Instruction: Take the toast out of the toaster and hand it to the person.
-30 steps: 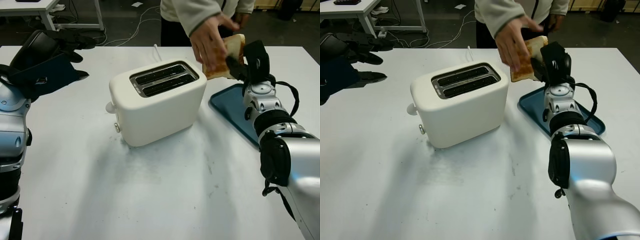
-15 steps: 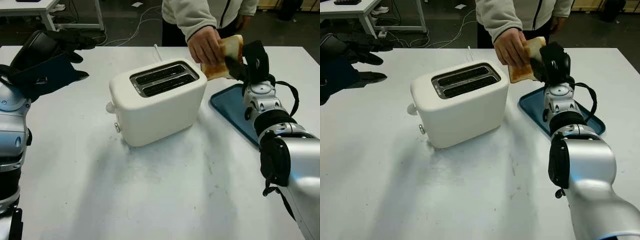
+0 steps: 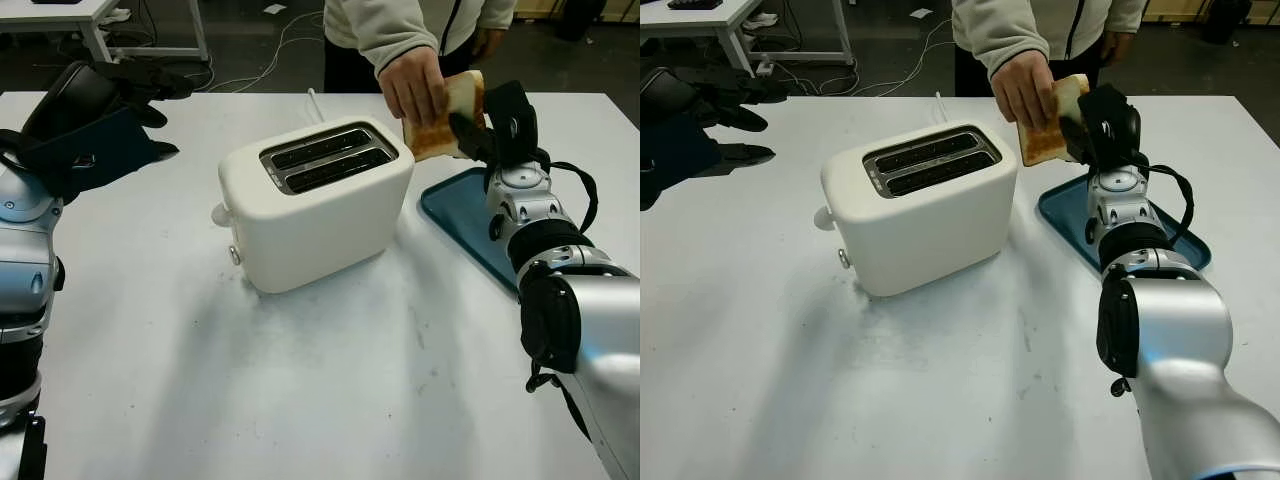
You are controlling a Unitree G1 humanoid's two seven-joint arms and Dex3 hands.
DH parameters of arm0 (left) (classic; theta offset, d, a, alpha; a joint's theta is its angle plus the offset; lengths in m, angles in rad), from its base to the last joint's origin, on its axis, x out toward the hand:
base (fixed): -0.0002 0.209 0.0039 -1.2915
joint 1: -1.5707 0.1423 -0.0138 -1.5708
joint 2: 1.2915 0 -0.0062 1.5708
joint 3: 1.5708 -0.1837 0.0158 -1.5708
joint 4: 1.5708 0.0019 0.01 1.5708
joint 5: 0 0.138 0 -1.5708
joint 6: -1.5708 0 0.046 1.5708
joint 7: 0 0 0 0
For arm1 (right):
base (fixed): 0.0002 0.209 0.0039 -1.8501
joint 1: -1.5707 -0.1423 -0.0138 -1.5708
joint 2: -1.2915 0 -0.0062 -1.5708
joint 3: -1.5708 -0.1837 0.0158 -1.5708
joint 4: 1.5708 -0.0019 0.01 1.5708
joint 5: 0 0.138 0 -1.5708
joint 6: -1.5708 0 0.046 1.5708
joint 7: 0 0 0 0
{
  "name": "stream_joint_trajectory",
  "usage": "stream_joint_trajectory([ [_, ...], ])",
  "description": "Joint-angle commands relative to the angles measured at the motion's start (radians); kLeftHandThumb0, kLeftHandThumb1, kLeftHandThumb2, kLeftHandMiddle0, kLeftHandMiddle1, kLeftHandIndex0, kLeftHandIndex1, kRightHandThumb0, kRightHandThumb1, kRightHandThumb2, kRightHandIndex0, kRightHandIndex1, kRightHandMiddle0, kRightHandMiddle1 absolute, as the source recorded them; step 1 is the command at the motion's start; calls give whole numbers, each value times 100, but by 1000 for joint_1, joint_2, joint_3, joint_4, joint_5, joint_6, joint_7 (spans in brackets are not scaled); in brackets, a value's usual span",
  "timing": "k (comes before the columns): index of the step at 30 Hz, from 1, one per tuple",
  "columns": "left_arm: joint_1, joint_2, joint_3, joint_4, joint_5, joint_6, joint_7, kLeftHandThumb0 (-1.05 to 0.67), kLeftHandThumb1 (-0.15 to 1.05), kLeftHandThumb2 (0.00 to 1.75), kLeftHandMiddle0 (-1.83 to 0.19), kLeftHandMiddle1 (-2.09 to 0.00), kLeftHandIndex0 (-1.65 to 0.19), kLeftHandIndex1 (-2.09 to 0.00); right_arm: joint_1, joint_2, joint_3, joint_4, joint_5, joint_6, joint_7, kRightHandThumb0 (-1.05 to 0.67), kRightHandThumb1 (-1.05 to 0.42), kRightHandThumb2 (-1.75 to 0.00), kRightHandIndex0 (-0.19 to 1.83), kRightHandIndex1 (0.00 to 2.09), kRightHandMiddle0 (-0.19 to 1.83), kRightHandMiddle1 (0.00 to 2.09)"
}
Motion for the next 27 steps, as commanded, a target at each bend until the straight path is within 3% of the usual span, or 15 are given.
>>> stream_joint_trajectory([
  [1, -7, -3, -2, 4, -3, -9, 6, 7, 88, 0, -42, -77, -69, -1, -22, -11, 1, -13, 0, -24, 11, -23, -92, -31, 75, 175, 49, 175],
  [4, -5, 2, -4, 2, 1, -14, 4, 7, 88, 0, -43, -77, -70, -1, -17, -10, -18, -14, 20, -40, 18, -25, -92, -27, 74, 175, 48, 174],
  [5, -6, -1, -3, 0, -2, -11, 5, 8, 88, 0, -42, -78, -70, -1, -13, -12, -15, -15, 14, -50, 13, -29, -92, -20, 74, 173, 60, 148],
  [6, -5, -3, -1, -1, -3, -11, 6, 9, 88, 0, -42, -78, -69, -1, -9, -13, -18, -15, 17, -61, 15, -38, -92, -15, 73, 157, 70, 117],
  [7, -4, -4, 0, -1, -4, -10, 7, 9, 88, 0, -42, -78, -69, -1, -8, -16, -22, -16, 23, -65, 37, -49, -92, -8, 78, 120, 79, 81],
  [8, -3, -4, 0, -1, -3, -8, 7, 9, 88, 0, -42, -78, -69, -1, -6, -24, -9, -18, 16, -78, 100, -61, -92, -6, 70, 81, 74, 49],
  [9, -3, -3, -2, -2, -1, -4, 7, 9, 89, 0, -42, -78, -69, -1, -5, -36, 13, -20, -1, -83, 160, -79, -92, -9, 41, 37, 43, 20],
  [10, -2, 0, -4, -3, 3, -4, 6, 9, 89, 0, -42, -78, -69, -1, -5, -45, 28, -20, -12, -85, 206, -88, -92, -12, 24, 19, 26, 10],
  [13, 1, 1, -3, -6, 3, -4, 5, 8, 89, 1, -42, -78, -69, -1, -5, -61, 54, -26, -30, -92, 244, -103, -92, -9, 3, 2, 3, 1],
  [19, 5, 2, -5, -15, 9, 16, 5, 4, 89, 1, -41, -77, -68, 0, 7, -81, 24, -37, 6, -120, 302, -105, -82, 0, 0, 0, 0, 0],
  [24, 10, -5, 2, -22, 3, 43, 8, 2, 90, 1, -39, -75, -67, 0, 73, -95, 18, -86, 9, -198, 254, -93, -81, -1, 0, 0, 0, 0],
  [27, 34, -26, 26, -30, -10, 9, 34, 9, 91, 1, -40, -76, -68, -1, 170, -70, -34, -168, 84, -281, 282, -70, -85, -2, 0, 0, 0, 0],
])
